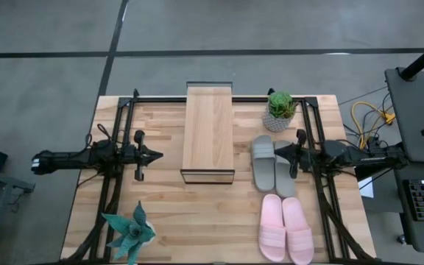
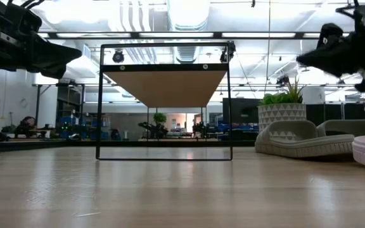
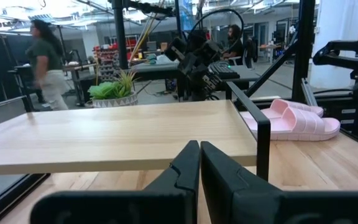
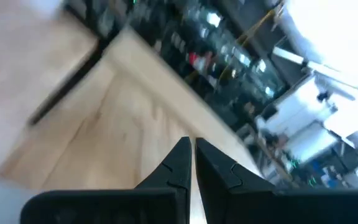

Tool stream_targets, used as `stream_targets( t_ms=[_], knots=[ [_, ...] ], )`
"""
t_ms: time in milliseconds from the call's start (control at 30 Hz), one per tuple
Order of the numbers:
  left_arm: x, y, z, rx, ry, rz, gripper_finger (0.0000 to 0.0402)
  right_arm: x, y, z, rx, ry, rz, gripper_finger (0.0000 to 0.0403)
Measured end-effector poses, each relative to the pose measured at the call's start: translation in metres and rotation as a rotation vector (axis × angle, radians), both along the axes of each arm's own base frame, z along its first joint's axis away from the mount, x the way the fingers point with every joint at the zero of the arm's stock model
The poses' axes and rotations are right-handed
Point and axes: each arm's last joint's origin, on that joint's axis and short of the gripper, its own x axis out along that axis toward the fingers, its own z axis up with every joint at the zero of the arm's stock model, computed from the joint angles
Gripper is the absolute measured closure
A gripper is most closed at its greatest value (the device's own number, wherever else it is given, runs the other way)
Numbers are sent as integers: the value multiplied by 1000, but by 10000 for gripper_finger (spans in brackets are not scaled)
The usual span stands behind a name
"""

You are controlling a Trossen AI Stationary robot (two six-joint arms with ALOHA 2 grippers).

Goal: Pick and place slides into the shelf
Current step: Put the left gray slide on the shelf

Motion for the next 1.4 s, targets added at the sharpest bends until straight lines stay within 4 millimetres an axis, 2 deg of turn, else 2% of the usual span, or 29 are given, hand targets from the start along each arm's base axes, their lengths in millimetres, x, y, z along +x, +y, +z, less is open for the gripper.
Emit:
stream_targets(
  t_ms=[167,267,400,633,700,800,867,933,1067,1167,1267,1400],
  knots=[
    [0,0,9,6,-89,0,402,-4,11,26,316,-235,420,390],
    [-1,0,14,7,-149,0,402,-11,15,39,486,-306,648,390],
    [-1,0,16,3,-161,0,402,-14,17,44,602,-303,752,390],
    [1,0,14,-46,-149,-4,402,-13,16,43,496,-326,723,390],
    [1,2,18,-51,-190,57,401,-13,15,44,492,-346,675,390],
    [2,5,19,-33,-196,157,383,-8,8,45,603,-337,405,390],
    [5,5,19,17,-179,162,359,-1,4,36,594,-222,188,390],
    [6,5,20,44,-186,163,328,4,2,32,581,-150,80,390],
    [11,3,23,126,-191,114,265,12,2,49,607,-145,56,390],
    [12,3,33,125,-248,103,230,22,1,61,622,-113,-3,390],
    [13,3,36,124,-281,106,209,35,2,81,577,-94,-7,382],
    [15,3,36,123,-277,105,199,55,4,113,609,-68,8,364]
  ],
)
